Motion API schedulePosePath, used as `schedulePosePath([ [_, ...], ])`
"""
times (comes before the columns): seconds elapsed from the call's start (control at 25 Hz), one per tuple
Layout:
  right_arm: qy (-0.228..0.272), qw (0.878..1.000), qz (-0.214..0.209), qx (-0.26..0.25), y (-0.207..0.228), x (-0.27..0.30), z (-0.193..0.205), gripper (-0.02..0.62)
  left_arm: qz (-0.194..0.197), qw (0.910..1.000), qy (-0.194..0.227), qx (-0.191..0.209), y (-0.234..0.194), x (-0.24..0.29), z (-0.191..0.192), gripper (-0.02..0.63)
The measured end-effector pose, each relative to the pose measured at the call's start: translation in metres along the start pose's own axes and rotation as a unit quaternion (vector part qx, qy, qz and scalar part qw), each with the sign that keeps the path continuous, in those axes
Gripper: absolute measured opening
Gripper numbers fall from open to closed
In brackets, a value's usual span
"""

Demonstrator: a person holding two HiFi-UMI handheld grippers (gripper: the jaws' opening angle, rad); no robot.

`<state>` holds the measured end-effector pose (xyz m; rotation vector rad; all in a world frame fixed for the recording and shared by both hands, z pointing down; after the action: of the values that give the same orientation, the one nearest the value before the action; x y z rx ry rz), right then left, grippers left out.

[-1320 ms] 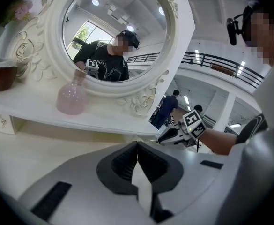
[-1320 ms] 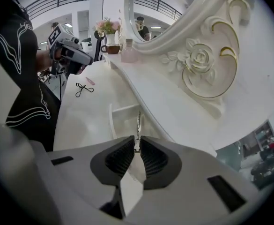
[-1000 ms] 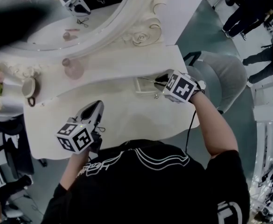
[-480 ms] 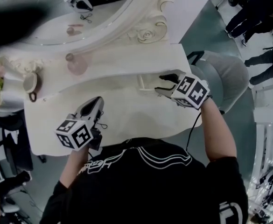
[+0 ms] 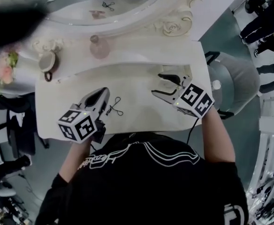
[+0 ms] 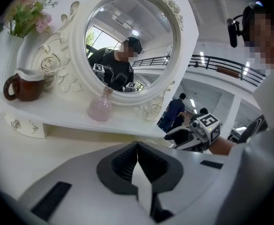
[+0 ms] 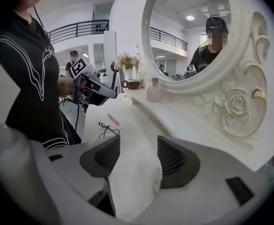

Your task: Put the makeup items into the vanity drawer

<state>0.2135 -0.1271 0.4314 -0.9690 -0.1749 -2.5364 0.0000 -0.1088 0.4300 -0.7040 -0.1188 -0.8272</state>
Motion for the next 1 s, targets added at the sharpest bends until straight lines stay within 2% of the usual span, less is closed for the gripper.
schedulePosePath([
  [0.28,-0.008,0.999,-0.036,0.015,-0.057,0.045,-0.021,0.252,-0.018,0.9998,0.000,-0.006,-0.022,-0.053,-0.003,0.023],
  [0.52,-0.022,0.998,-0.052,0.034,-0.103,0.074,-0.022,0.252,-0.025,0.9996,-0.001,-0.012,-0.036,-0.094,0.004,0.023],
  [1.0,-0.061,0.996,-0.032,0.062,-0.157,0.133,-0.008,0.244,-0.025,0.9994,0.012,-0.021,-0.063,-0.148,0.031,0.023],
])
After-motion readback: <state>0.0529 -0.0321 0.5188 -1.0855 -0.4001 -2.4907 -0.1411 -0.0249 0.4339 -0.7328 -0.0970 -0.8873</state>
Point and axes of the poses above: the fingertips, and each gripper's own axes: x forward along the fingers, y to its right, z out of its underside, the point moved 4 cm from there along -x, backward along the fingers, and after that the axes turned 3 degrees about z, right-handed, at the moved point
